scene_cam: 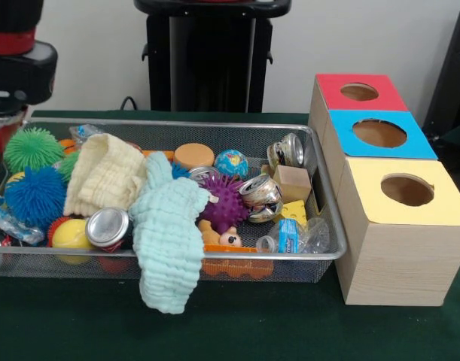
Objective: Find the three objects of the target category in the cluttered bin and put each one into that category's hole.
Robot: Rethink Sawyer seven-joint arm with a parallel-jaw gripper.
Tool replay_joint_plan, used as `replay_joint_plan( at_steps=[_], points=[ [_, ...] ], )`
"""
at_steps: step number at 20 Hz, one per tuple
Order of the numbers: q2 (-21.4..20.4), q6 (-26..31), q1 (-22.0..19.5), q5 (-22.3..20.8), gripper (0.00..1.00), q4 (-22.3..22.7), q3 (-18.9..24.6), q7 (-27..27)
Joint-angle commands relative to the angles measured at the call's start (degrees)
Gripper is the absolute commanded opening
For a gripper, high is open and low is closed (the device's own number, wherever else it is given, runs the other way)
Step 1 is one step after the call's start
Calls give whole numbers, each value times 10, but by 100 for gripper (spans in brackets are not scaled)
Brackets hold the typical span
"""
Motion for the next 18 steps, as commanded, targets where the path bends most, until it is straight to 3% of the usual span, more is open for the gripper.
replay_joint_plan(
  at_steps=[1, 8, 13, 18],
  points=[
    [-14, 52, -18, -1, 100, 36, 66, 19],
    [1, 30, -22, -8, 100, 35, 76, 17],
    [-1, -28, -33, -15, 100, 77, 96, 7],
    [-5, -46, -49, -25, 100, 96, 110, -6]
  ],
)
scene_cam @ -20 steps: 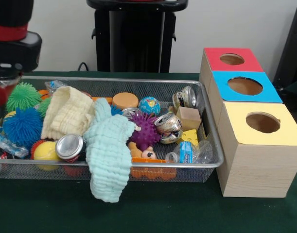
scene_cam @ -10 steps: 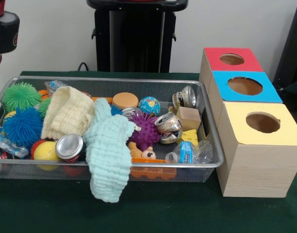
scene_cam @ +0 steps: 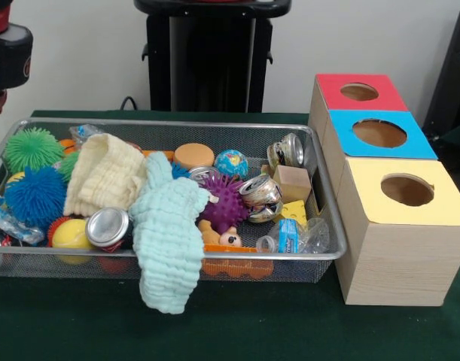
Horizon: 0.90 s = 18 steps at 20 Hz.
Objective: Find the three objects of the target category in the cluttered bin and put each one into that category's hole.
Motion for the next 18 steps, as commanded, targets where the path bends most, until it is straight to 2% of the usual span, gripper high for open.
replay_joint_plan(
  at_steps=[1, 9, 18],
  points=[
    [9, -46, -30, -24, 100, 94, 97, -11],
    [2, -68, -61, -58, 100, 115, 117, -37],
    [-3, -85, -82, -84, 100, 132, 135, -29]
  ],
)
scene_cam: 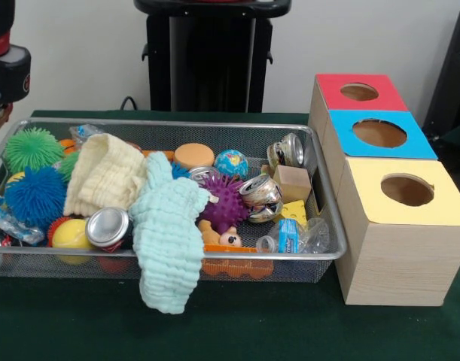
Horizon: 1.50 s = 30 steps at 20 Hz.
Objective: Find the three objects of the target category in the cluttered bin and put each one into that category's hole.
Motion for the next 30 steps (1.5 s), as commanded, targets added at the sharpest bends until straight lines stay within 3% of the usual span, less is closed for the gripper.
replay_joint_plan(
  at_steps=[1, 18, 30],
  points=[
    [2, -33, -20, -37, 100, 60, 90, -28],
    [-30, -42, -101, -28, 100, 114, 212, -23],
    [24, -69, -123, -67, 100, 67, 230, -35]
  ],
)
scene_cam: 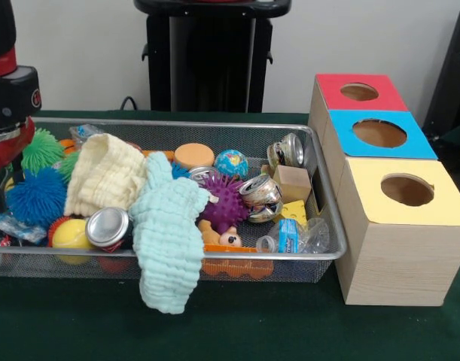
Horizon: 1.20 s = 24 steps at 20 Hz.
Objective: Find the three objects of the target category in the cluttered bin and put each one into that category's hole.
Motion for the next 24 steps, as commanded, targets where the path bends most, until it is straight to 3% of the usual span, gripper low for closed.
replay_joint_plan(
  at_steps=[1, 7, 12, 18, 20, 24],
  points=[
    [35, -31, -5, -41, 100, 2, 68, -33],
    [18, -20, 2, -43, 100, 15, 64, -19],
    [28, -41, 15, -38, 100, 14, 55, 5],
    [-22, -9, 60, -19, 100, 43, 2, 55],
    [-7, -22, 73, -13, 100, 33, -12, 68],
    [73, -97, 74, -10, 100, -12, 0, 67]
  ],
)
